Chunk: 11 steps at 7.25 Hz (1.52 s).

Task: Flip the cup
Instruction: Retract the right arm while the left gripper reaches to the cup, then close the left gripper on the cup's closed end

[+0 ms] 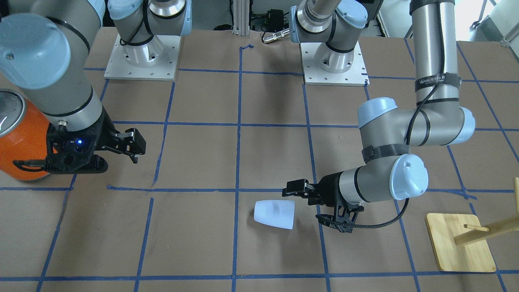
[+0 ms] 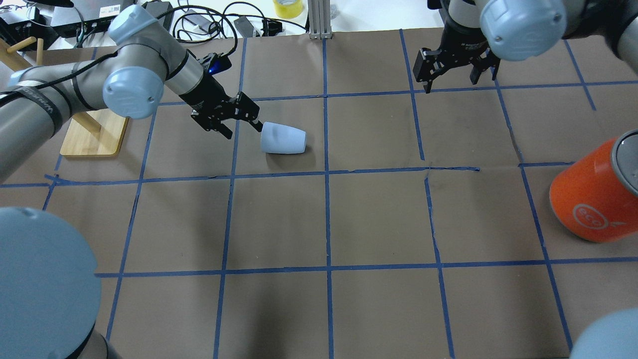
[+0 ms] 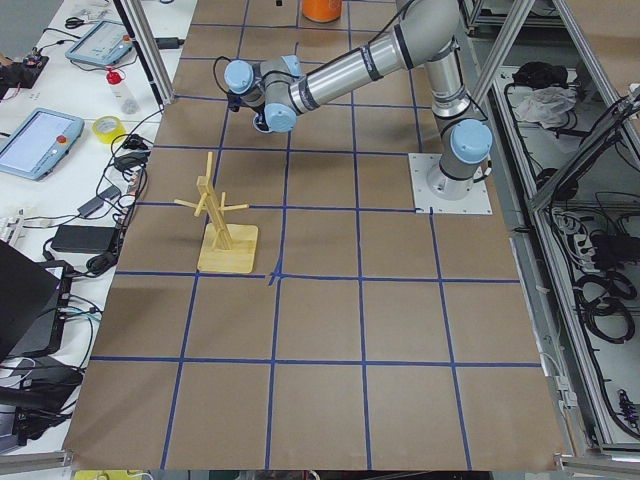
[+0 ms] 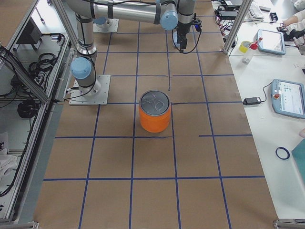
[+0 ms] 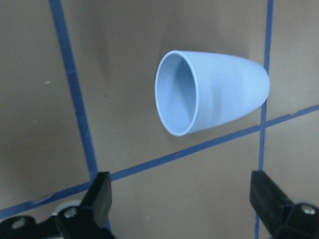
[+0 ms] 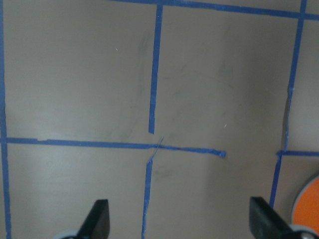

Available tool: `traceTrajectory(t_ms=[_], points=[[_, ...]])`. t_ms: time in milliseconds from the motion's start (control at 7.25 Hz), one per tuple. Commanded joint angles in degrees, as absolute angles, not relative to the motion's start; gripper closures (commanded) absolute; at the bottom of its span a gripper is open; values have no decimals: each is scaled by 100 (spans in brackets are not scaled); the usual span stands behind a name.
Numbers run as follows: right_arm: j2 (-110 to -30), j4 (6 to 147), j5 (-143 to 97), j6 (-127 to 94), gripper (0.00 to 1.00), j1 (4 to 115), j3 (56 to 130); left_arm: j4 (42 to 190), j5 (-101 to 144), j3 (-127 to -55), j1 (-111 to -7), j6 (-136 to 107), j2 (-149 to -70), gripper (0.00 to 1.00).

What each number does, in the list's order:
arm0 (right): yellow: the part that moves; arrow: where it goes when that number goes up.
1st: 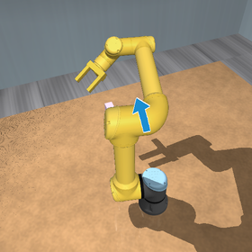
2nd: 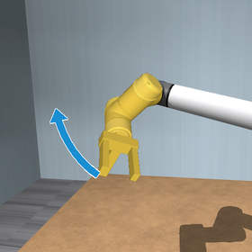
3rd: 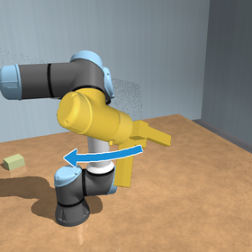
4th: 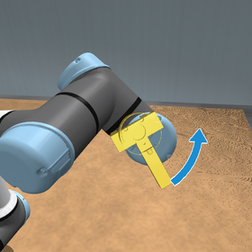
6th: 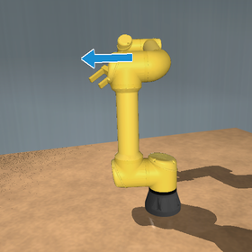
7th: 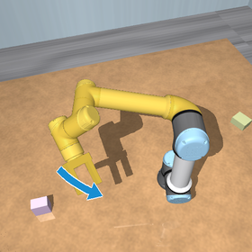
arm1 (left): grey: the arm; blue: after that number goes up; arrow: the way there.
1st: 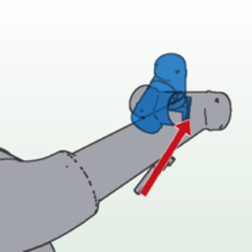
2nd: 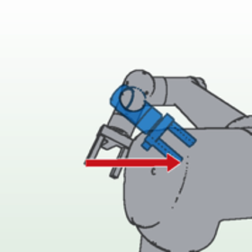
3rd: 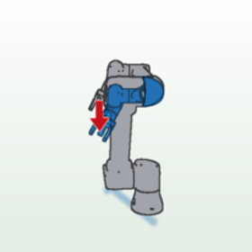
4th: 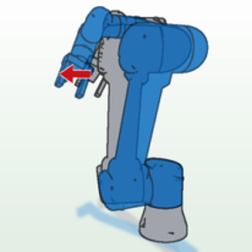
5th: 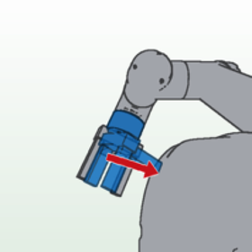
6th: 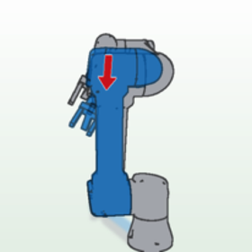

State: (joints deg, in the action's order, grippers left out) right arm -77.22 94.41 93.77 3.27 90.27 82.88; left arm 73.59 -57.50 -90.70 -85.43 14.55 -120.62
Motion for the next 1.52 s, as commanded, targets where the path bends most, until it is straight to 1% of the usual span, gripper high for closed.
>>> traceTrajectory(t_ms=[0, 138, 276, 414, 552, 828, 1103, 1241, 1379], points=[[-7990, 8931, 9421, 176, 0, 9026, 8305, 7348, -4855, -9062, -8543, 1476, -12401, 22], [-7981, 8921, 9457, 176, 0, 9035, 8314, 7348, -4660, -9053, -8543, 1485, -12436, 37], [-7946, 9086, 9474, 184, 0, 8992, 8314, 7339, -4650, -9053, -8543, 1485, -12445, 66], [-7667, 9323, 9449, 185, 0, 8991, 8288, 7339, -4649, -9053, -8543, 1485, -12454, 90], [-7403, 9934, 9448, 211, 0, 8974, 8305, 7348, -4658, -9053, -8543, 1477, -12463, 100], [-7671, 9941, 9387, 211, 0, 8973, 8305, 7348, -4641, -8983, -8543, 1206, -12350, 100], [-7892, 9792, 9413, 176, 0, 8982, 8341, 6910, -4719, -8677, -8543, -301, -12112, 100], [-7980, 9269, 9430, 176, 0, 8982, 8376, 6891, -4850, -8544, -8543, -377, -12024, 100], [-8085, 8855, 9439, 176, 0, 8965, 8376, 6760, -5800, -8386, -8552, -308, -11980, 100]])
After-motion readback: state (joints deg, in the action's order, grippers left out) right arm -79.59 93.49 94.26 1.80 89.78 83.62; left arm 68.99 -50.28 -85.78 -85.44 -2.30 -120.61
